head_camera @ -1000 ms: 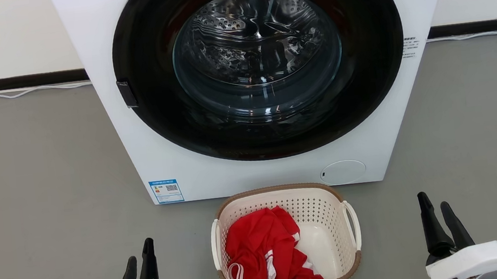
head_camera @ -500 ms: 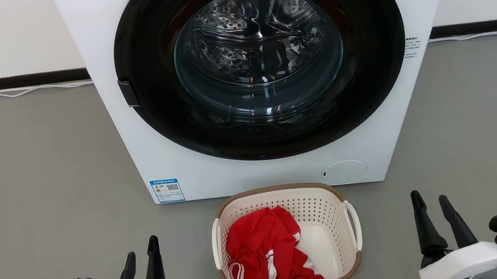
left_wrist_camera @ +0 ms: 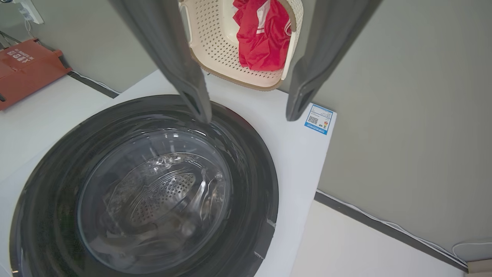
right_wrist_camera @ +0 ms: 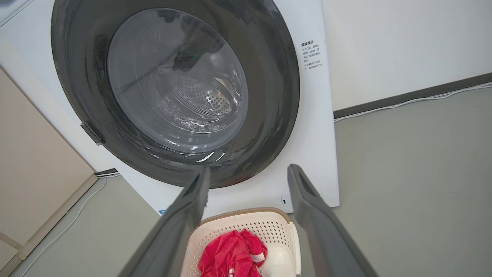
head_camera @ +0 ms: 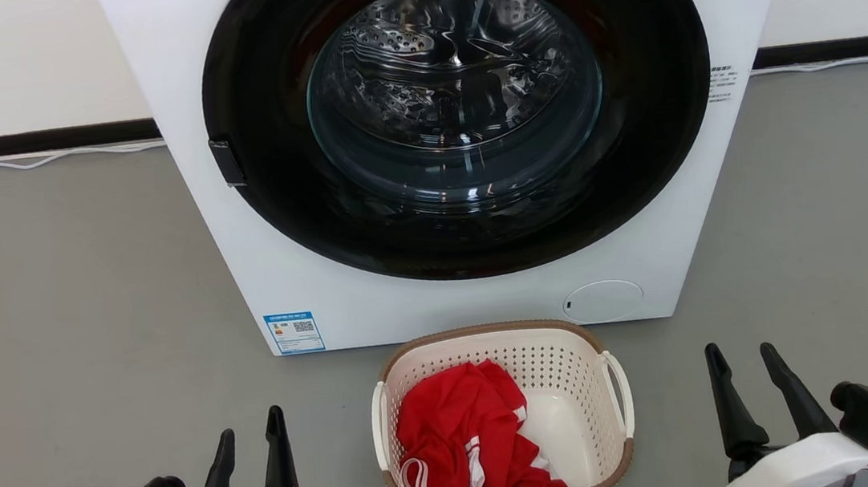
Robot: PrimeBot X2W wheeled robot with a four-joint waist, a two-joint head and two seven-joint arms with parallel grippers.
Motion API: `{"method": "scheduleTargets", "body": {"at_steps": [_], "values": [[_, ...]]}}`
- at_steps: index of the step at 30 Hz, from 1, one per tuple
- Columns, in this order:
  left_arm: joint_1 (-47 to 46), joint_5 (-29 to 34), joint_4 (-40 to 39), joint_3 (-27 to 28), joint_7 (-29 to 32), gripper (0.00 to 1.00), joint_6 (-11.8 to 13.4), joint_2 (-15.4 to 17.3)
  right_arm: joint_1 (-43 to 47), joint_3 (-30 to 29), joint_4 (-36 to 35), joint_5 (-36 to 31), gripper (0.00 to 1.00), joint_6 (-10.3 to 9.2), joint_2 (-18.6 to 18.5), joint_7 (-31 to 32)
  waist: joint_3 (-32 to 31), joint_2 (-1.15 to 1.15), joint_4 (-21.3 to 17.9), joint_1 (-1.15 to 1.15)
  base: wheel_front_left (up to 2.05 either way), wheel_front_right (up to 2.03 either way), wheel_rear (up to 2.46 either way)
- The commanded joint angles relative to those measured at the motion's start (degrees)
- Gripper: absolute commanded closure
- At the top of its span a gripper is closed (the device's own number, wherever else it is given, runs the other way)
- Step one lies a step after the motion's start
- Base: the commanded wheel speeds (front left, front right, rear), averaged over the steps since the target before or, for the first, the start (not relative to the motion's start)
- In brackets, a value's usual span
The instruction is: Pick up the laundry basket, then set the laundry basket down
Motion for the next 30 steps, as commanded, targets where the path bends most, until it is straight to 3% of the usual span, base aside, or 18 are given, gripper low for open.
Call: {"method": "scheduleTargets", "body": {"at_steps": [1, 30], "values": [[-0.75, 1.98, -1.9, 0.88, -0.99, 0.0, 0.64, 0.48, -1.52, 1.27, -1.02, -2.29, 0.0, 0.33, -0.66, -1.21, 0.04, 0.0, 0.0, 0.0, 0.0, 0.0, 0.0], [-0.39, 18.71, -2.59, -0.75, -5.68, 0.0, 2.35, 0.77, -1.63, 0.36, 0.39, -22.14, 0.0, 0.43, -0.83, -5.9, 0.45, 0.0, -0.76, 0.0, 0.0, 0.0, 0.0]]}}
